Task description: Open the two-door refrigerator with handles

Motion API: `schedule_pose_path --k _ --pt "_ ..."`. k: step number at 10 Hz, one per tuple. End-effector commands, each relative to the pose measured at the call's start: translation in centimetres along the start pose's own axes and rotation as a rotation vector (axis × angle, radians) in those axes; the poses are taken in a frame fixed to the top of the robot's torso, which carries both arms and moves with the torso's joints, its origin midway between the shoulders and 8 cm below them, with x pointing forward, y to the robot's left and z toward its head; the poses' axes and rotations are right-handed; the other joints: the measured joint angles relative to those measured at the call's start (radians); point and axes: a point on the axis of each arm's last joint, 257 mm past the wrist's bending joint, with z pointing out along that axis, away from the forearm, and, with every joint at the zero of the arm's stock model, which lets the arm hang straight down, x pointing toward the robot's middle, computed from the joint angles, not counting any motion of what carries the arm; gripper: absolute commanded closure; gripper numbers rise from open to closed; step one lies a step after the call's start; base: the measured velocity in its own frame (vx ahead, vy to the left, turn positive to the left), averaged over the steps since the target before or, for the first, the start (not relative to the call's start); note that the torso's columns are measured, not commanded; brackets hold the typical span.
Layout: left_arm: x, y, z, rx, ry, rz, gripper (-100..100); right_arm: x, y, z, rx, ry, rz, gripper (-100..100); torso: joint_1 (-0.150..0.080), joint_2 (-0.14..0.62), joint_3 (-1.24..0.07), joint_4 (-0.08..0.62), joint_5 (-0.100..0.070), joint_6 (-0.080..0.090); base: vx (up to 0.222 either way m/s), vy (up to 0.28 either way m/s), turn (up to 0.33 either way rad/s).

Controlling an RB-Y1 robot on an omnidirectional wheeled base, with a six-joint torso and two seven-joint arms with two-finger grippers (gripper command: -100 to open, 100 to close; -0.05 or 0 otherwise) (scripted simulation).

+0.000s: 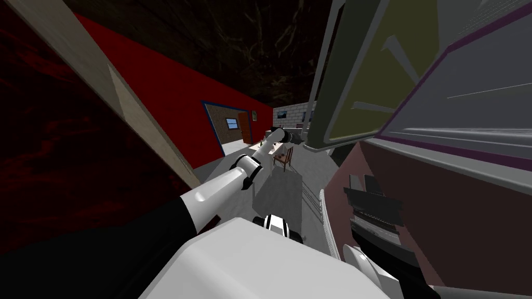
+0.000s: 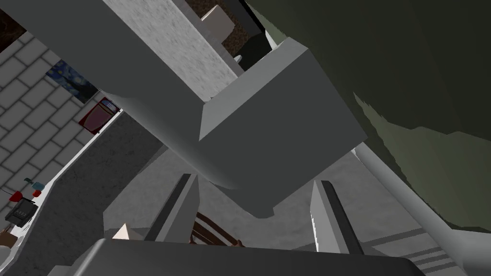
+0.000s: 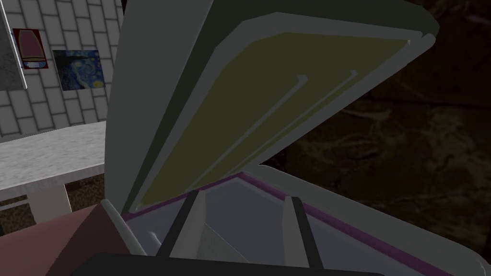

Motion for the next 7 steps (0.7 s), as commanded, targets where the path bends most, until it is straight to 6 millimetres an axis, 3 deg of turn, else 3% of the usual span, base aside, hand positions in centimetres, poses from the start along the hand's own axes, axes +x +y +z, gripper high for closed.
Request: schedule_pose_path --k 1,4,5,7 --pt "2.8 0.4 0.0 -0.012 0.053 0.023 100 0.0 0.0 0.0 0.000 0.000 0.000 0 -0.002 0.000 0.000 0.001 0.000 0.001 0.224 0.213 -0.055" --pt "4.6 2.0 0.2 -0.049 0.091 0.037 100 0.0 0.0 0.0 0.000 0.000 0.000 0 0.006 0.005 0.004 0.002 0.003 -0.005 0.238 0.198 -0.083" --pt "2.8 2.2 0.3 -0.057 0.059 0.020 100 0.0 0.0 0.0 0.000 0.000 0.000 0 0.007 0.004 0.003 0.002 0.003 -0.003 0.119 0.103 -0.031" --pt "4.5 3.8 0.5 -0.099 0.099 0.032 100 0.0 0.0 0.0 0.000 0.000 0.000 0 0.007 0.000 0.001 -0.001 0.003 -0.005 0.284 0.134 -0.089"
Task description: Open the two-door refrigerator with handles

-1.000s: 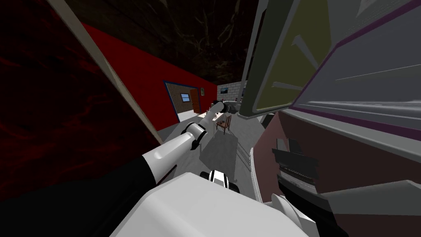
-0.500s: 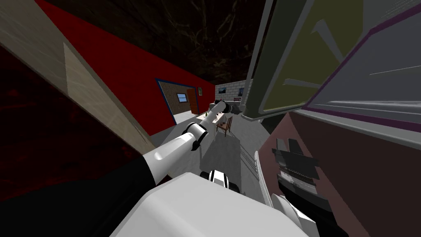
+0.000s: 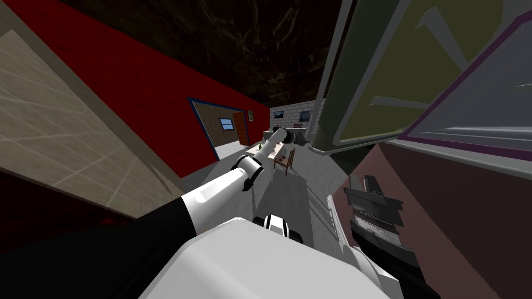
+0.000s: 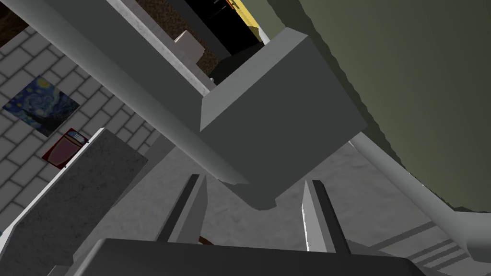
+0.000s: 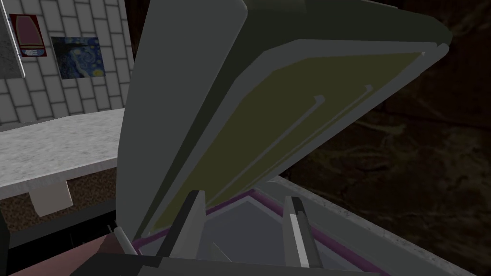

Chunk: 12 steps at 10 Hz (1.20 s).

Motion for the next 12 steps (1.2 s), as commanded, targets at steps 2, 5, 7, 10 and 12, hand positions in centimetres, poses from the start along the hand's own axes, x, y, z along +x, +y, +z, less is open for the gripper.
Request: schedule_pose_path --k 2,5,7,10,12 --pt "2.9 1.4 0.2 -0.040 0.060 0.022 100 0.0 0.0 0.0 0.000 0.000 0.000 0 -0.001 -0.003 -0.004 -0.001 0.000 0.001 0.298 0.145 -0.061" --pt "3.8 2.1 0.3 -0.059 0.081 0.027 100 0.0 0.0 0.0 0.000 0.000 0.000 0 -0.010 0.008 0.004 0.000 -0.004 0.002 0.175 0.047 -0.030" --pt "4.7 2.9 0.4 -0.078 0.101 0.034 100 0.0 0.0 0.0 0.000 0.000 0.000 0 -0.006 -0.001 -0.002 0.002 -0.003 0.008 0.235 0.168 -0.100" --pt "5.6 3.6 0.4 -0.097 0.122 0.040 100 0.0 0.0 0.0 0.000 0.000 0.000 0 -0.006 0.002 0.000 0.003 -0.001 0.004 0.204 0.079 -0.035" --pt "6.5 4.3 0.4 -0.116 0.143 0.046 100 0.0 0.0 0.0 0.000 0.000 0.000 0 -0.004 0.002 0.000 0.005 0.000 0.005 0.266 0.118 -0.068"
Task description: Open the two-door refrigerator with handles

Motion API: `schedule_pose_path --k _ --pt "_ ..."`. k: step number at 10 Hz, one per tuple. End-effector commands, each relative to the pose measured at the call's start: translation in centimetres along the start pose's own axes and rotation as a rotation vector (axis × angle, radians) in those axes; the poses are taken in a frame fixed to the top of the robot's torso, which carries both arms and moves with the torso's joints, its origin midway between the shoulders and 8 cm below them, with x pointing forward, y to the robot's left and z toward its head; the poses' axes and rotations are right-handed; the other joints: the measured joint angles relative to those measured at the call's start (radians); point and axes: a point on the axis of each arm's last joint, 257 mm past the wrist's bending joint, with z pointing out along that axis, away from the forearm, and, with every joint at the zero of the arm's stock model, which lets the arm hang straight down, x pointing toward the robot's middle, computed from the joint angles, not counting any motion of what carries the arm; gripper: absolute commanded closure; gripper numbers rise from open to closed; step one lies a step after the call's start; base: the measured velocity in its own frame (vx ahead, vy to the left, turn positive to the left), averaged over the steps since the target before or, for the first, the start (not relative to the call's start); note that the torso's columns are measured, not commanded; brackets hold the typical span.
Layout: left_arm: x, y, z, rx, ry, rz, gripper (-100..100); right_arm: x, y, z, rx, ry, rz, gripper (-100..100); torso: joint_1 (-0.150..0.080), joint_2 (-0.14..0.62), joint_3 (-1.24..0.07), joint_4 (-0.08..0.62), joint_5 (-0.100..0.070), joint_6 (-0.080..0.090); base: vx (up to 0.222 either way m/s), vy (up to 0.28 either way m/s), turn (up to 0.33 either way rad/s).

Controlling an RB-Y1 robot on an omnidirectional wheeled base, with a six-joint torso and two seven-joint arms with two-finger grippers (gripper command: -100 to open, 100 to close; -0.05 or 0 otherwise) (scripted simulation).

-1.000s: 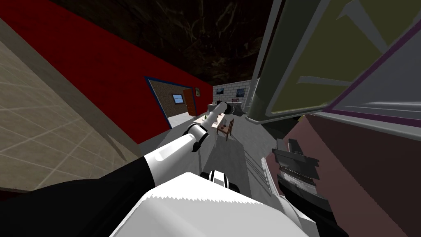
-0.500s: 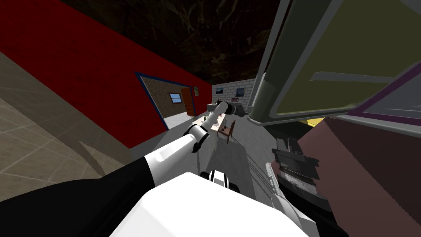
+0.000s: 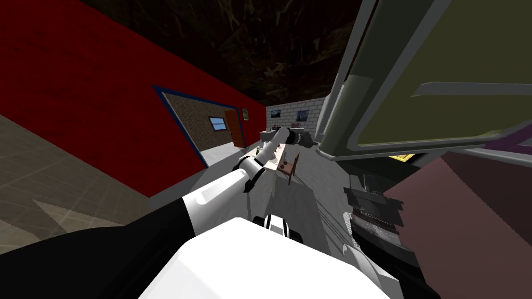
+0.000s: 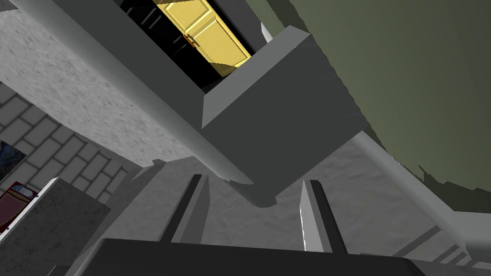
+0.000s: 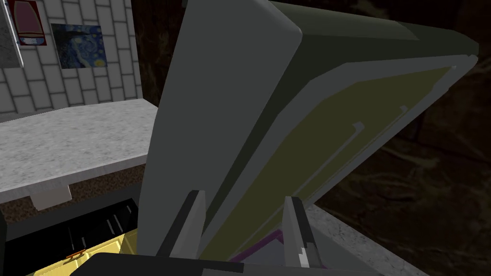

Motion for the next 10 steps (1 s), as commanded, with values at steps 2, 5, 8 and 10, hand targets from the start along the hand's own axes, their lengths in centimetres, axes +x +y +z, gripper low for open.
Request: schedule_pose_path --k 2,5,8,10 --pt "2.7 -0.6 -0.5 -0.016 0.025 0.010 -100 0.0 0.0 0.0 0.000 0.000 0.001 0 -0.002 0.009 0.007 -0.003 -0.002 -0.005 0.060 -0.007 0.109" --pt "4.3 -1.2 -1.1 -0.023 0.036 0.011 -100 0.0 0.0 0.0 -0.001 0.000 0.001 0 0.006 0.000 0.002 -0.009 0.000 -0.007 -0.020 -0.030 0.043" --pt "4.8 -1.5 -1.3 -0.026 0.037 0.010 0 0.0 0.0 0.0 0.000 0.000 0.001 0 0.009 -0.006 -0.002 -0.012 0.001 -0.008 0.004 -0.011 0.034" --pt "4.8 -1.5 -1.3 -0.026 0.037 0.010 0 0.0 0.0 0.0 0.000 0.000 0.001 0 0.009 -0.005 -0.002 -0.012 0.001 -0.009 0.000 0.000 0.000"
